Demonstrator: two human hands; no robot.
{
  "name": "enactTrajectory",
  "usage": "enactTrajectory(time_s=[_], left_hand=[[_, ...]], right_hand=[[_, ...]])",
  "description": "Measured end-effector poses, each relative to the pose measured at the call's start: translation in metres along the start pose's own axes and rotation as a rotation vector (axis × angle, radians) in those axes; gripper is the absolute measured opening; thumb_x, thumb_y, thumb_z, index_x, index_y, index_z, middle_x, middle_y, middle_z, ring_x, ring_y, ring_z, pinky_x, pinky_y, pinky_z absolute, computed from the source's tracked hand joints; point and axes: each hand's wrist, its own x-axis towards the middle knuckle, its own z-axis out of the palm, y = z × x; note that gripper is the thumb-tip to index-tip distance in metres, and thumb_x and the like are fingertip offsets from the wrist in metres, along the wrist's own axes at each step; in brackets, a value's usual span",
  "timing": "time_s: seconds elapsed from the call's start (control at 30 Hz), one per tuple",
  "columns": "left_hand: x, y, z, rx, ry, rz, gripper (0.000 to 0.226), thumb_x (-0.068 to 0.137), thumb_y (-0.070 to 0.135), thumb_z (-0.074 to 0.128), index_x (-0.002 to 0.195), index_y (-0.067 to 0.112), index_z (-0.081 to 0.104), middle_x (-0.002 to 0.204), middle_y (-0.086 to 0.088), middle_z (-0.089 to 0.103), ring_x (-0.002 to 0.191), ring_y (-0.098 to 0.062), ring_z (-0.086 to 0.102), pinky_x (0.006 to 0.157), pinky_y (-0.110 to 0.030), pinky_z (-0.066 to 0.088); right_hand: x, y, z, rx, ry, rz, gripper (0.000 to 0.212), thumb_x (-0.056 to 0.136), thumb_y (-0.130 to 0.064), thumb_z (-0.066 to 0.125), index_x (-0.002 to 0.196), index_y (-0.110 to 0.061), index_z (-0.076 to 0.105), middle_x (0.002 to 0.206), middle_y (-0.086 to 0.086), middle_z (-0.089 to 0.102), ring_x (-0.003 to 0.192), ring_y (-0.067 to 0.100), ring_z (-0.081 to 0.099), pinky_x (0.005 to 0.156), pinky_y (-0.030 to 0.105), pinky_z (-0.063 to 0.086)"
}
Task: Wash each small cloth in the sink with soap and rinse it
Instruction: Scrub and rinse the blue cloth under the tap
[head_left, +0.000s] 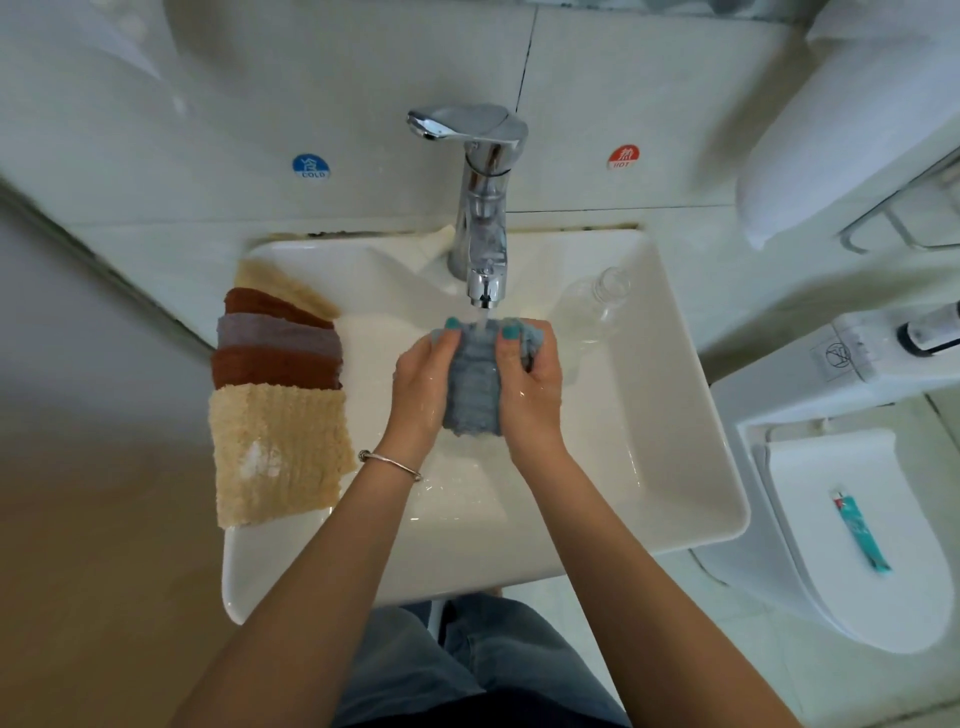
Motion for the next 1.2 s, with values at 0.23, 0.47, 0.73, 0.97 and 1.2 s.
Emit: enactTrajectory(time_s=[0.23,0.47,0.73,0.97,1.2], left_hand=[[-0.016,0.004,0.012,0.214,-0.113,0.257,0.025,0.097,0.022,0.058,0.074,0.025,0.050,0.063,0.015,0.052,0.058,0.003,0.045,0.060,-0.017,0.041],[-0.018,0.005,-0.009,0.345,0.034,0.440,0.010,0.093,0.010,0.060,0.088,0.018,0.061,0.075,0.019,0.059,0.068,0.014,0.056,0.063,-0.002,0.039],[-0.012,0.006,-0.008,0.069,0.131,0.183,0.020,0.088,0.026,0.071,0.070,0.023,0.064,0.067,0.004,0.064,0.061,-0.004,0.056,0.060,-0.019,0.049],[-0.010,0.007,-0.014,-0.043,-0.127,0.141,0.008,0.094,0.017,0.062,0.095,0.025,0.065,0.097,0.001,0.069,0.091,-0.013,0.065,0.081,-0.031,0.055],[-0.009,0.003,-0.041,-0.122,-0.059,0.068,0.007,0.093,0.019,0.063,0.098,0.022,0.059,0.101,-0.006,0.067,0.094,-0.020,0.066,0.073,-0.030,0.056]], right_hand=[[-0.013,0.003,-0.030,0.010,0.062,0.051,0.019,0.089,-0.019,0.069,0.099,-0.022,0.052,0.095,-0.002,0.064,0.088,0.011,0.066,0.080,0.033,0.059],[-0.015,0.004,-0.010,-0.162,0.080,-0.062,0.025,0.088,-0.008,0.068,0.086,-0.025,0.050,0.078,-0.006,0.060,0.073,0.009,0.060,0.070,0.034,0.054],[-0.015,-0.003,-0.004,-0.024,0.105,0.044,0.015,0.089,-0.017,0.070,0.092,-0.016,0.055,0.084,-0.003,0.065,0.075,0.009,0.064,0.073,0.033,0.058],[-0.011,-0.007,-0.011,-0.024,0.009,0.109,0.017,0.093,-0.026,0.065,0.104,-0.020,0.053,0.096,-0.006,0.066,0.085,0.004,0.067,0.078,0.030,0.058],[-0.006,-0.009,0.020,-0.099,-0.176,0.068,0.014,0.096,-0.018,0.060,0.106,-0.011,0.055,0.096,-0.001,0.065,0.083,0.007,0.065,0.073,0.021,0.056]])
